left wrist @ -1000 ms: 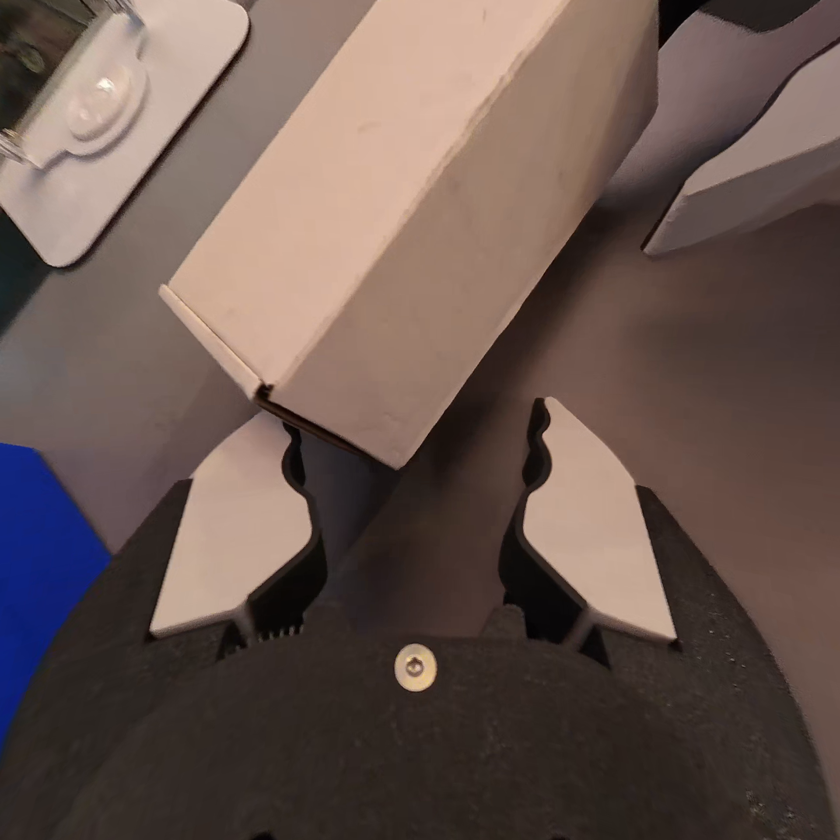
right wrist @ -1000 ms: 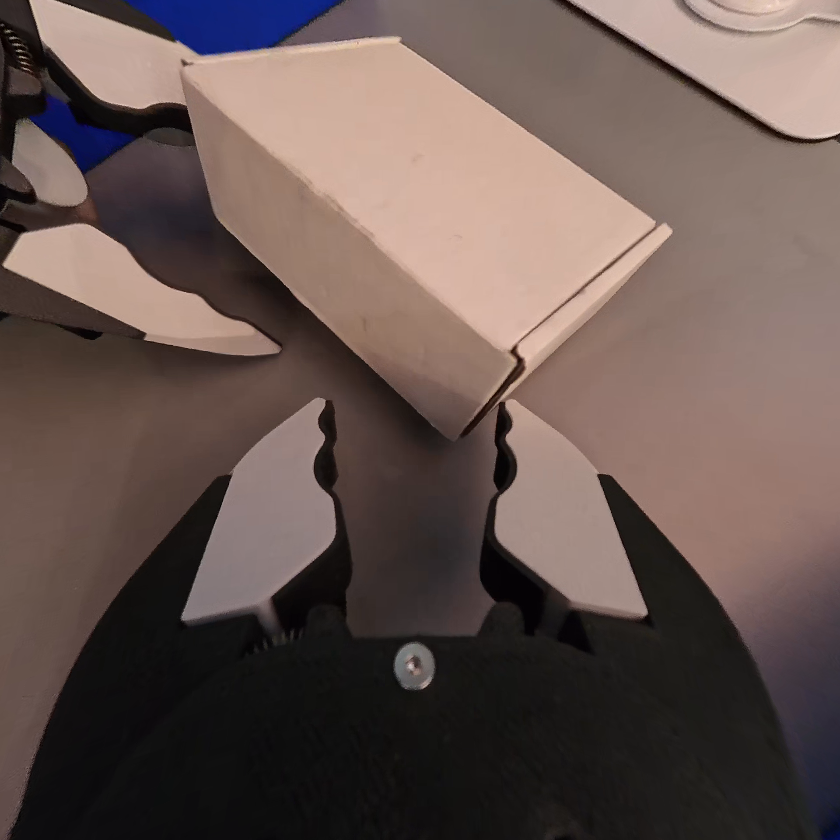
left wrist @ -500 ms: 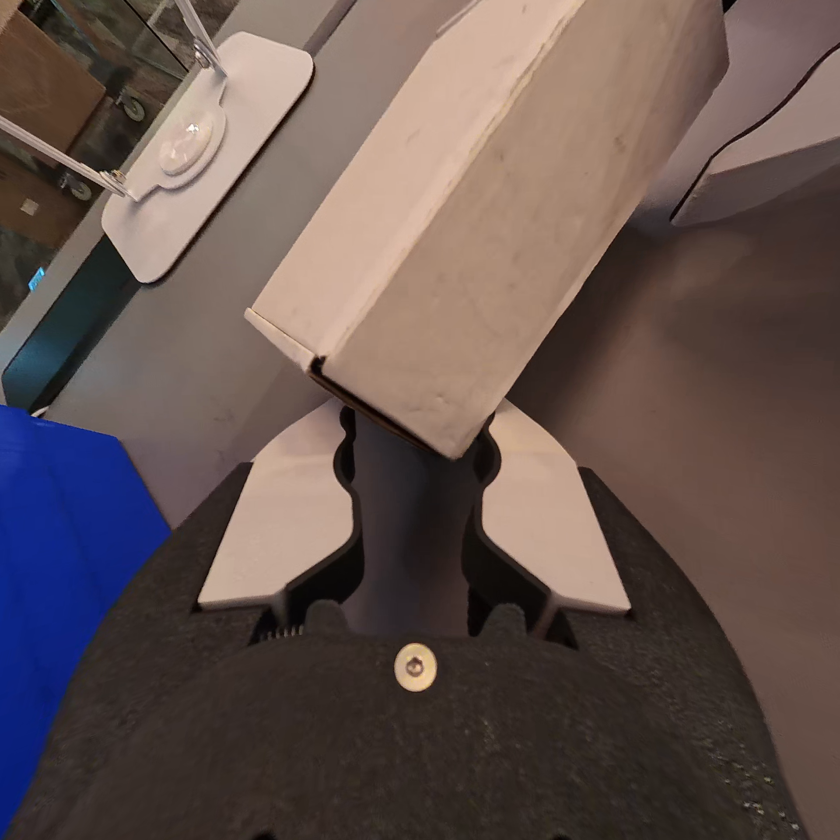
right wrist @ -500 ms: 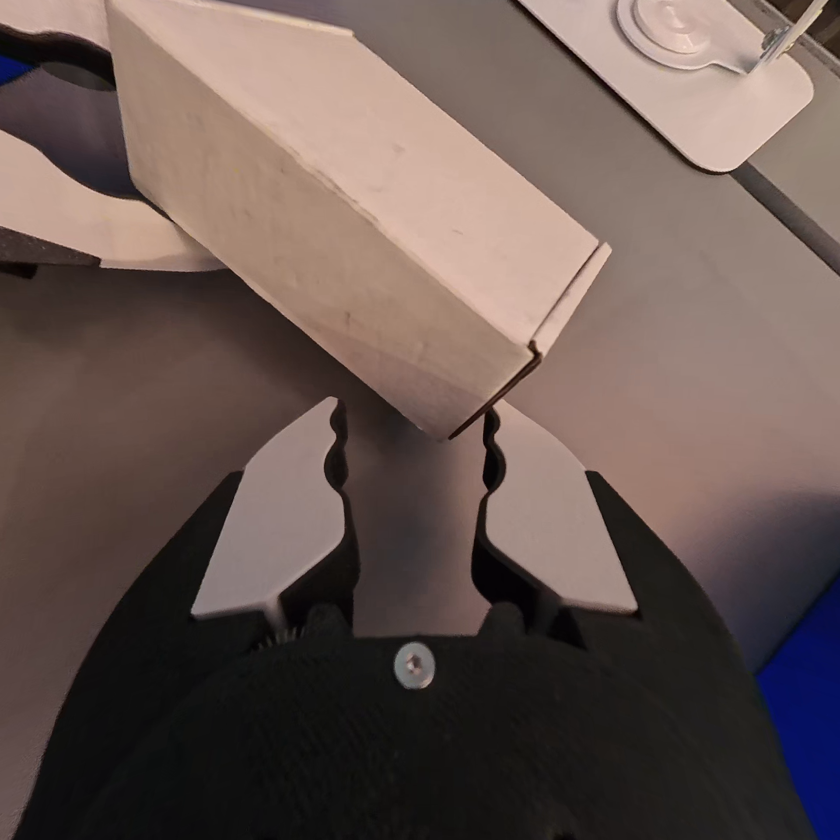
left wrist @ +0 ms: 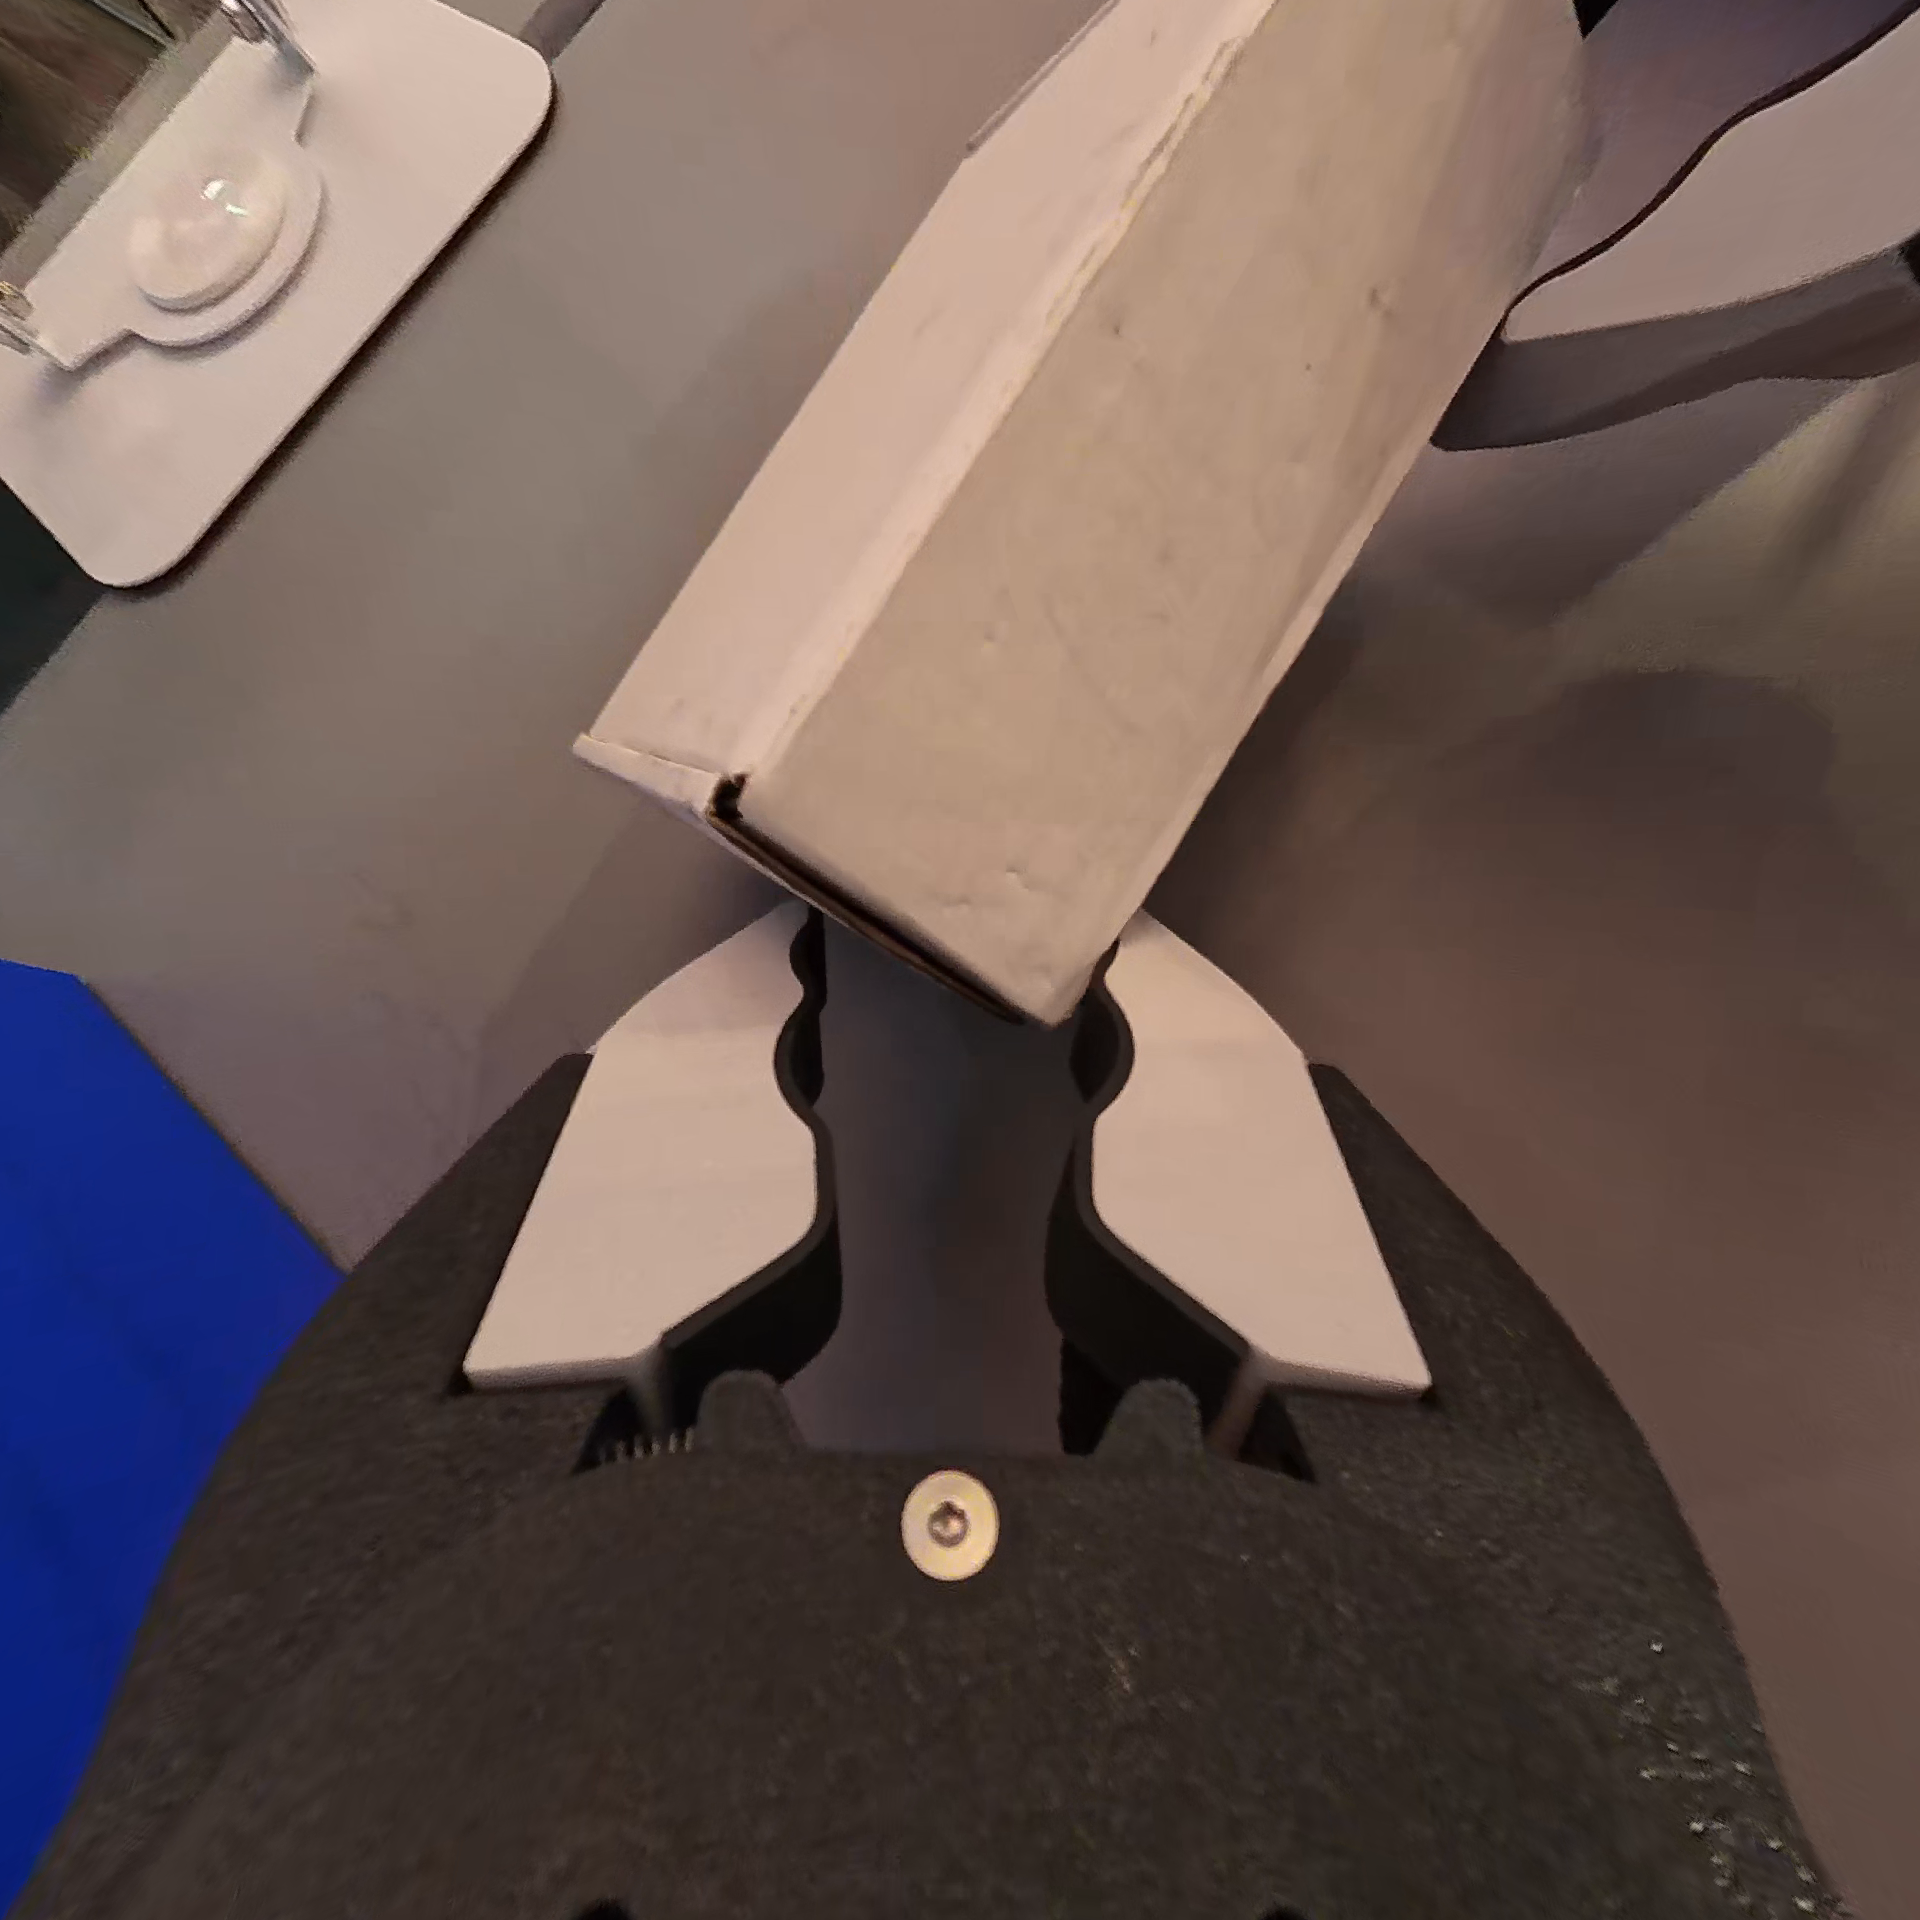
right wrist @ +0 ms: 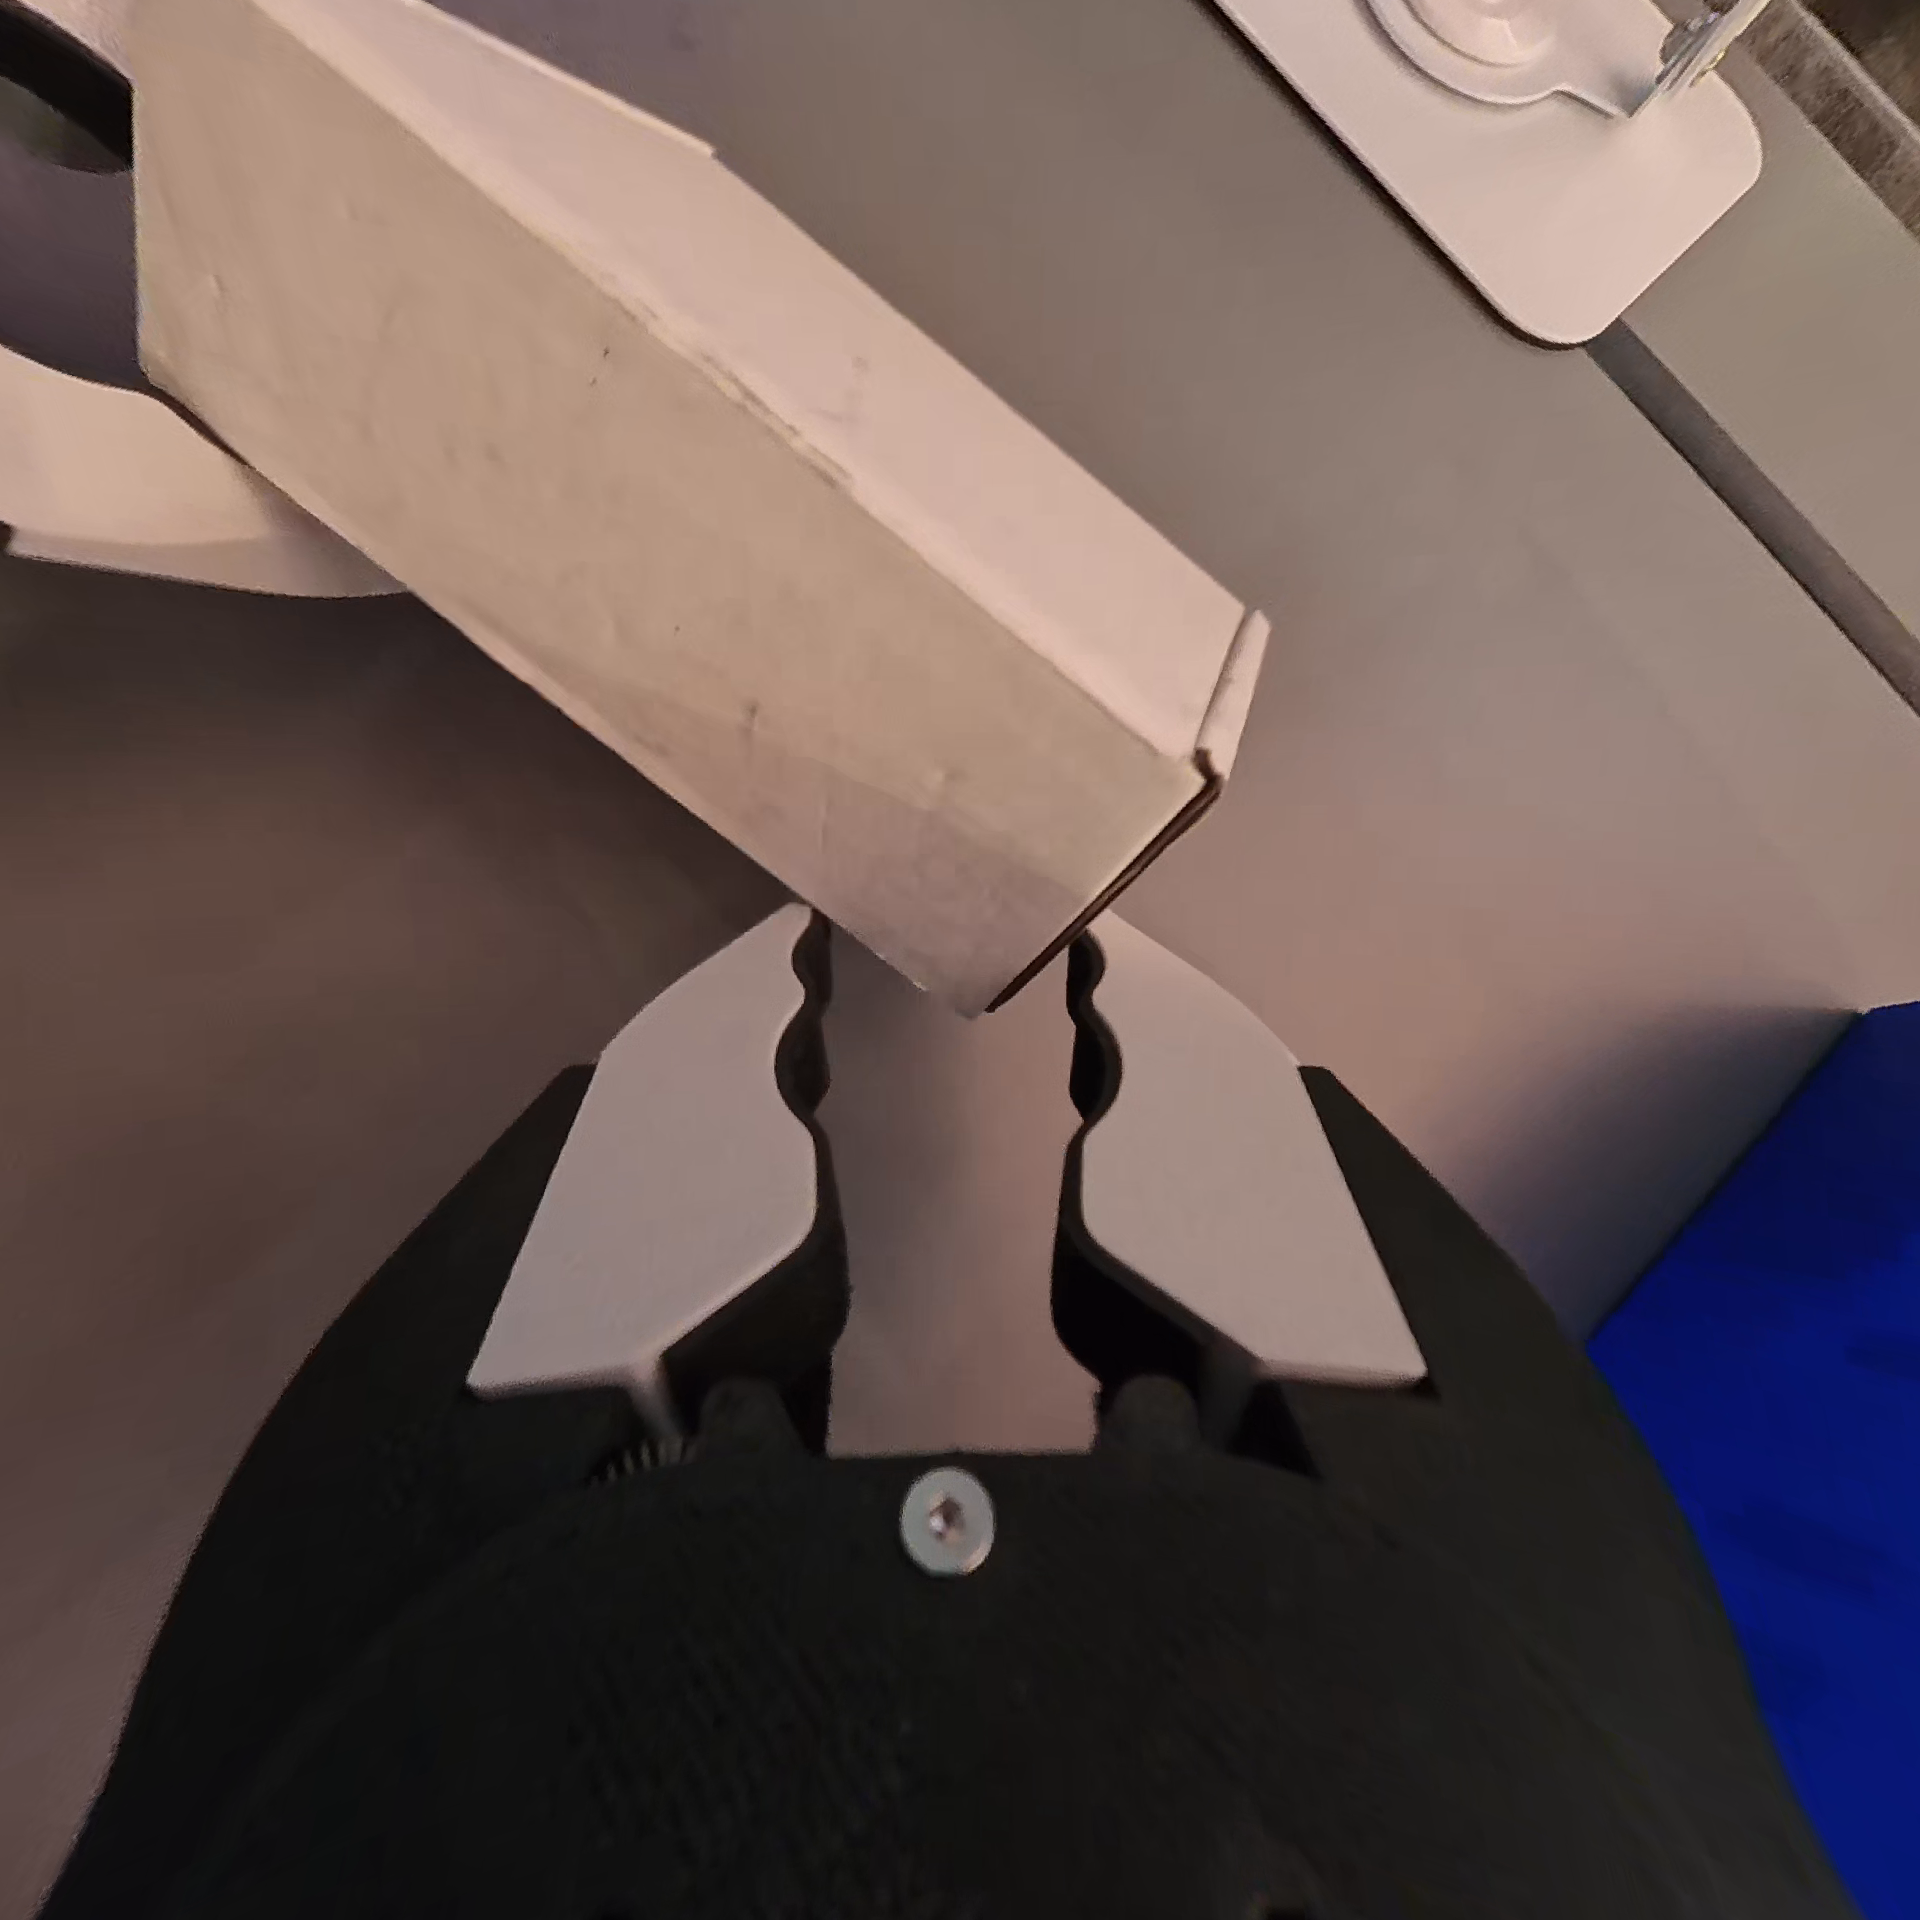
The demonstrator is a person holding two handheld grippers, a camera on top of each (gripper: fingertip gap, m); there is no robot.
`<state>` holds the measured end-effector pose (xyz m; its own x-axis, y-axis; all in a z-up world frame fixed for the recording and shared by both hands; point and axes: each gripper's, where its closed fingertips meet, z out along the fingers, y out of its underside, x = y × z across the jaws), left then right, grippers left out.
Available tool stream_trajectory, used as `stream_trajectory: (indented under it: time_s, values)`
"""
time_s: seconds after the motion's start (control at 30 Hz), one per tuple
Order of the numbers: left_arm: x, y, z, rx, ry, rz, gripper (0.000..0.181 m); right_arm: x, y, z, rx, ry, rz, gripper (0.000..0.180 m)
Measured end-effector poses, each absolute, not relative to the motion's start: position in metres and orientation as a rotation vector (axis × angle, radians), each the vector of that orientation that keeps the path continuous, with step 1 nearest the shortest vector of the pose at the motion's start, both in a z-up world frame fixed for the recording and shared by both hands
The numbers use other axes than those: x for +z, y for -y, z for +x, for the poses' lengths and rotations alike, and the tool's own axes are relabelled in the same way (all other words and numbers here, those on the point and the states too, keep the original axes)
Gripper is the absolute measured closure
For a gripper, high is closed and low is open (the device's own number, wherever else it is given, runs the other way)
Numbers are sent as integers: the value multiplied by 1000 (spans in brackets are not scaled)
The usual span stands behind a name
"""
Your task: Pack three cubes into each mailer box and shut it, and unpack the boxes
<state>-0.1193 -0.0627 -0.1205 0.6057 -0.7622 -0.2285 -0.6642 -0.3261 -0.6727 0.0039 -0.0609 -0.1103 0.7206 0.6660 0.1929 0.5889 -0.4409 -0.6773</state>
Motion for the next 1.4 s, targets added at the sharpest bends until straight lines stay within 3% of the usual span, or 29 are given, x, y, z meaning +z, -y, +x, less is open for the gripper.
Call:
stream_trajectory:
  time_s: [0.03,0.3,0.53,0.67,0.8,1.0,1.13,1.2,1.33,1.4]
  values:
    - [-119,66,-119,-188,-1128,-2086,137,-108,61,5,111,951,-2158,136]
    - [-104,71,-123,-155,-1151,-2037,162,-90,68,9,20,989,-2101,137]
    - [-102,63,-123,-245,-1081,-2043,163,-88,60,7,36,970,-2068,134]
    - [-103,53,-115,-351,-1026,-2039,140,-91,45,6,26,976,-2041,129]
    - [-102,46,-116,-385,-976,-2038,145,-88,43,6,90,967,-2046,129]
    - [-98,46,-115,-523,-892,-2026,121,-42,34,-21,45,1292,-1735,101]
    - [-98,46,-118,-522,-882,-2012,110,-52,21,-49,150,1582,-1809,88]
    - [-97,45,-118,-518,-866,-1995,104,-66,20,-52,213,1702,-1947,89]
    - [-88,47,-111,-588,-857,-1932,101,-84,25,-44,131,1872,-2079,114]
    - [-84,52,-104,-657,-869,-1892,90,-84,33,-42,122,1900,-2045,115]
